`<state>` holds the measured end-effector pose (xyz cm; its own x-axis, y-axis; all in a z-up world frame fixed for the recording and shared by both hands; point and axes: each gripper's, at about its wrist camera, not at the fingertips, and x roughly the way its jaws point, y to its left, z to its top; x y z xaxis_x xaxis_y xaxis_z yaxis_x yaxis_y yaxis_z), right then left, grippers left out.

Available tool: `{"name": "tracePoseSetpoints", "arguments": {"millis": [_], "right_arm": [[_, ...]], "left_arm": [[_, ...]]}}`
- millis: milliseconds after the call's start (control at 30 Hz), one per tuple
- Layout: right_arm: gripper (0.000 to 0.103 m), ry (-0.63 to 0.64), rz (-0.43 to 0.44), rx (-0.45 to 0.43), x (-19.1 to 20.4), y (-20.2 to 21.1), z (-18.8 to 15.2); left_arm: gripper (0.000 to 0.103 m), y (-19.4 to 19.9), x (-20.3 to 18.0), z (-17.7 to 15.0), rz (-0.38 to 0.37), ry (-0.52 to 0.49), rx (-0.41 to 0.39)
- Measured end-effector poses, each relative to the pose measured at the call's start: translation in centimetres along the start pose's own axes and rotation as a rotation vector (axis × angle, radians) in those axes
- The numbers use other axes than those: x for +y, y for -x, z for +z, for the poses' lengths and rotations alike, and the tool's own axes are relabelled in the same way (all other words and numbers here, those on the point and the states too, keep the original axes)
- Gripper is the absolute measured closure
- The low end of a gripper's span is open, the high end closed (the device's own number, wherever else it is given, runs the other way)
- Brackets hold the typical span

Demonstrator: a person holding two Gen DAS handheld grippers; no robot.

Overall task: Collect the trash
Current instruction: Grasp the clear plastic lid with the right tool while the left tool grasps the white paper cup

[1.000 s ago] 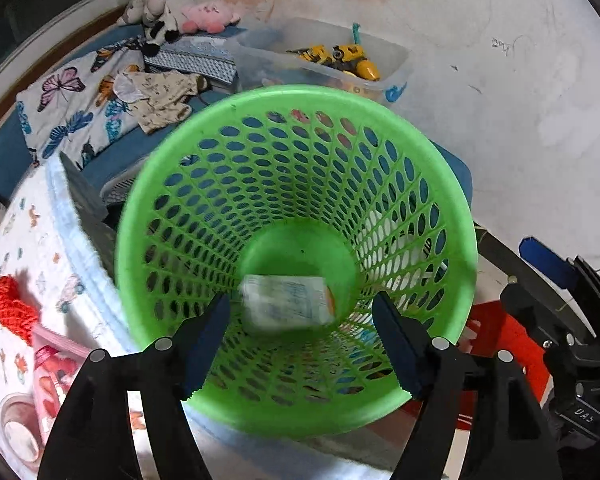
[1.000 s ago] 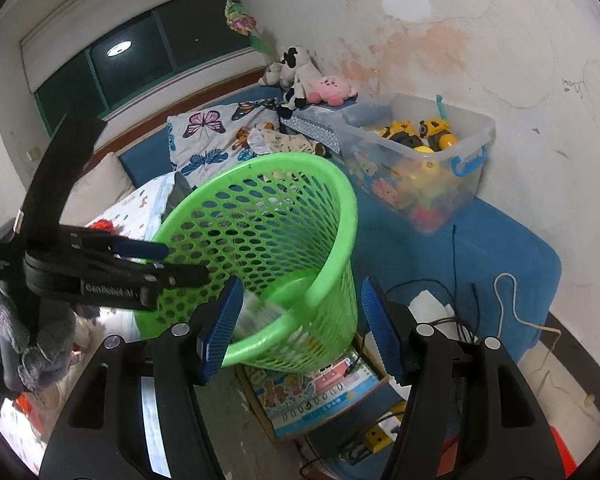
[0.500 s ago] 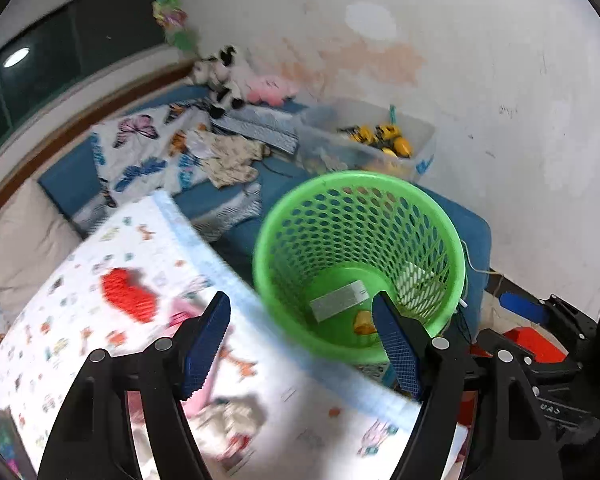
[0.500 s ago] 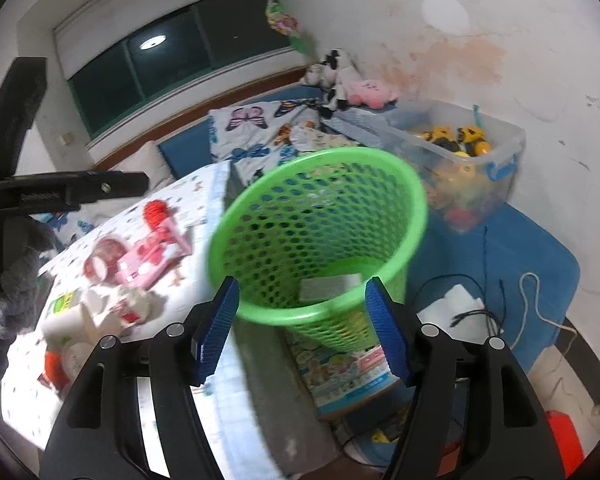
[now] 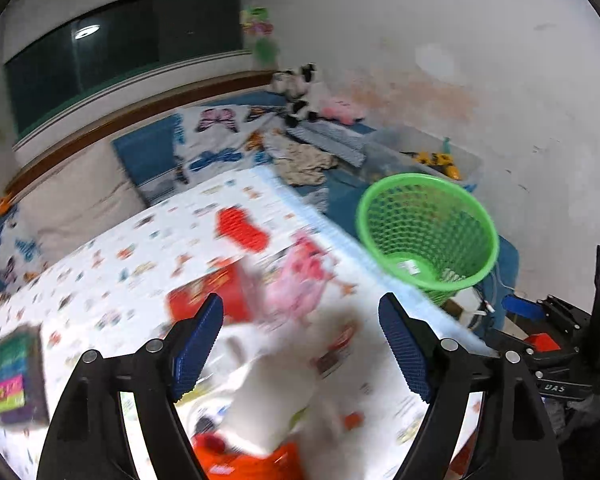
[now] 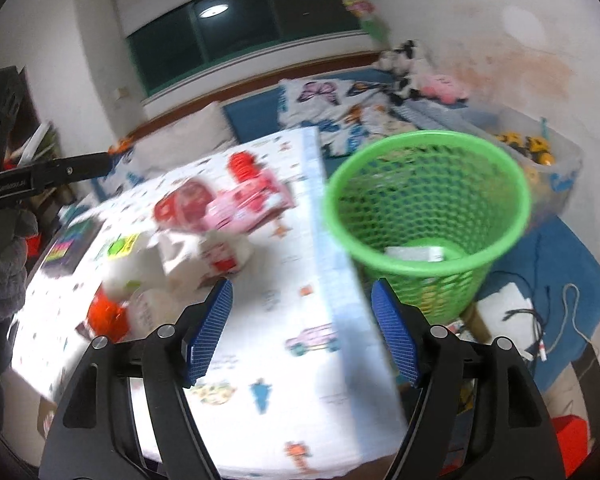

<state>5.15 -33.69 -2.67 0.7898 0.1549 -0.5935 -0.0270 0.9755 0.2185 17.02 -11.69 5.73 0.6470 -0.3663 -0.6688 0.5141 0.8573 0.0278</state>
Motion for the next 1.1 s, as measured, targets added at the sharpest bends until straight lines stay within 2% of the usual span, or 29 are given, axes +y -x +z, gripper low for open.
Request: {"name": "tracePoseSetpoints", "arguments": {"millis": [333, 600, 1100], "right_arm": [[0.031, 0.09, 0.171, 0.096, 6.9, -2.6, -1.9], [0.031, 0.115, 0.296, 0.156, 10.2, -5.6, -1.9], [0.031, 0.175, 0.412, 0.287, 11.6, -12.0, -1.2]], "left_arm": [[0.026, 3.4, 6.5, -6.9, 0.045, 0.162, 0.007], [0.026, 3.7, 8.5, -10.3, 0.038, 0.204, 0.036], [0.023, 2.6, 8.5, -11.7, -0.048, 0.196, 0.061]]}}
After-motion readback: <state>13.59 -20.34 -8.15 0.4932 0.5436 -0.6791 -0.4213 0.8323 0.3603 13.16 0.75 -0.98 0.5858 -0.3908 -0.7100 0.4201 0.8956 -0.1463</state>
